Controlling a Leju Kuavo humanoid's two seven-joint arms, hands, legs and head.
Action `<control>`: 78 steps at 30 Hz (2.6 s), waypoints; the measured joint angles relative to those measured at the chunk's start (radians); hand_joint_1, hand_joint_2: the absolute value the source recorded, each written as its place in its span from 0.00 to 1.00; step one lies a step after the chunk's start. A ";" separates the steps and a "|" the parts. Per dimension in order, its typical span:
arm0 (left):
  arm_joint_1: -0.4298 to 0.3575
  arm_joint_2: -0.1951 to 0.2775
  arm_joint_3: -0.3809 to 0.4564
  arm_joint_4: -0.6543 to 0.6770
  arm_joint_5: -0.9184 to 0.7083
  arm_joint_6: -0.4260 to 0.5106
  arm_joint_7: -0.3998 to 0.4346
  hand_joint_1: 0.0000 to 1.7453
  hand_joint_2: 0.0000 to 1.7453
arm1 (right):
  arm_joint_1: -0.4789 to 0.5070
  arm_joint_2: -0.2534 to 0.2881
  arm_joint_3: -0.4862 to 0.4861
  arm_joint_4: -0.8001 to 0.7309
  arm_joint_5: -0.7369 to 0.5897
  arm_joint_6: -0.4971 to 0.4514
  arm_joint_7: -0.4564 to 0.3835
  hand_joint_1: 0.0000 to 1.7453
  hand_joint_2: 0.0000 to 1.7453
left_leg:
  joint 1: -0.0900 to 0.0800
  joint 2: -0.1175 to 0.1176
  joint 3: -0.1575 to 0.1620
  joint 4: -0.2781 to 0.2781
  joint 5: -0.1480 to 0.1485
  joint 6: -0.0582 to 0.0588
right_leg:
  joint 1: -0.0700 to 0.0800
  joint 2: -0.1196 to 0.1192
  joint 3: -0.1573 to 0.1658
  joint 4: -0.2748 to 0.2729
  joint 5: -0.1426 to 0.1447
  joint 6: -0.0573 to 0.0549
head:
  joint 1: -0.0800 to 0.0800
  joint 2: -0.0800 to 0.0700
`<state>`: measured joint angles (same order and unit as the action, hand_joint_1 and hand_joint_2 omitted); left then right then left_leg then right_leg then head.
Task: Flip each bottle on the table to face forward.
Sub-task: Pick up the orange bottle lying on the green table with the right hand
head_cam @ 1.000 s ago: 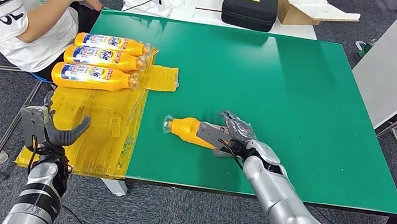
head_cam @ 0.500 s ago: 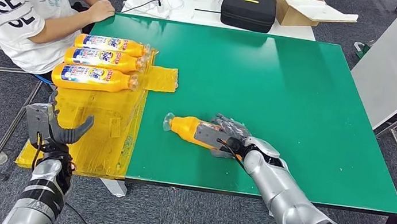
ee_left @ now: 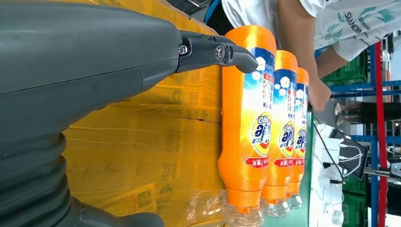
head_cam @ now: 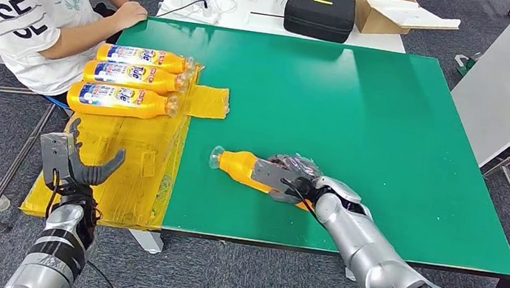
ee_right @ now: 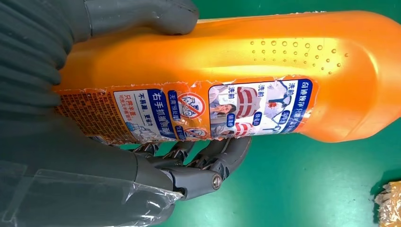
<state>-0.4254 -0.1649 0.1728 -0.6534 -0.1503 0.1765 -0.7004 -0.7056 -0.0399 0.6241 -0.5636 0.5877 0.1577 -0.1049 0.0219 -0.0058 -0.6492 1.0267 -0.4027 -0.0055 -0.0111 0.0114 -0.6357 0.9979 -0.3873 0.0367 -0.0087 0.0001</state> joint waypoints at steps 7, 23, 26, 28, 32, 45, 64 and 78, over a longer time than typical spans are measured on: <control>0.001 -0.001 0.000 0.004 0.003 -0.004 0.000 0.00 1.00 | 0.018 -0.007 0.011 -0.017 -0.033 -0.082 -0.007 1.00 1.00 | 0.000 -0.001 0.001 0.000 0.000 0.000 | 0.000 0.000 0.002 0.000 0.000 0.000 | 0.000 0.000; 0.124 -0.061 -0.138 -0.247 0.267 -0.437 0.215 0.00 1.00 | 0.445 0.130 -0.374 -0.656 -0.035 -0.785 -0.375 1.00 1.00 | -0.001 -0.004 -0.011 0.000 -0.001 0.000 | -0.001 -0.001 -0.009 0.000 -0.001 0.000 | 0.000 0.000; 0.143 -0.062 -0.203 -0.303 0.371 -0.521 0.258 0.00 1.00 | 0.476 0.143 -0.410 -0.672 -0.033 -0.786 -0.414 1.00 1.00 | -0.001 -0.004 -0.011 0.000 -0.001 0.001 | -0.001 -0.001 -0.009 0.000 -0.001 0.000 | 0.000 0.000; 0.157 -0.060 -0.242 -0.333 0.441 -0.581 0.278 0.00 1.00 | 0.490 0.150 -0.425 -0.672 -0.033 -0.775 -0.431 1.00 1.00 | -0.001 -0.004 -0.011 0.000 -0.001 0.001 | -0.001 -0.001 -0.009 0.000 -0.001 0.000 | 0.000 0.000; 0.179 -0.050 -0.311 -0.372 0.519 -0.654 0.295 0.00 1.00 | 0.510 0.169 -0.435 -0.654 -0.028 -0.744 -0.468 1.00 1.00 | 0.000 -0.004 -0.011 0.000 -0.001 0.000 | 0.000 -0.001 -0.009 0.000 -0.001 0.000 | 0.000 0.000; 0.171 -0.035 -0.443 -0.350 0.540 -0.667 0.302 0.00 1.00 | 0.502 0.294 -0.311 -0.455 0.046 -0.765 -0.526 1.00 1.00 | 0.000 -0.003 -0.011 0.000 -0.001 0.000 | 0.000 -0.001 -0.009 0.000 -0.001 0.000 | 0.000 0.000; 0.142 -0.033 -0.462 -0.277 0.614 -0.651 0.301 0.00 1.00 | 0.451 0.348 -0.148 -0.275 0.012 -0.760 -0.506 1.00 1.00 | 0.000 -0.003 -0.011 0.000 -0.001 0.000 | 0.000 -0.001 -0.010 0.000 -0.001 0.000 | 0.000 0.000; 0.160 -0.032 -0.440 -0.286 0.637 -0.667 0.310 1.00 1.00 | 0.421 0.356 -0.113 -0.196 -0.018 -0.747 -0.495 1.00 1.00 | 0.000 -0.003 -0.012 0.000 -0.001 0.000 | 0.000 -0.001 -0.010 0.000 -0.001 0.000 | 0.000 0.000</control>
<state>-0.2652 -0.1966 -0.2670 -0.9391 0.4869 -0.4902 -0.3907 -0.2841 0.3161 0.5112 -0.7598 0.5698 -0.5889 -0.6001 0.0223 -0.0089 -0.6608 1.0263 -0.4037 -0.0055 -0.0109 0.0106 -0.6461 0.9981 -0.3885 0.0366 -0.0087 0.0002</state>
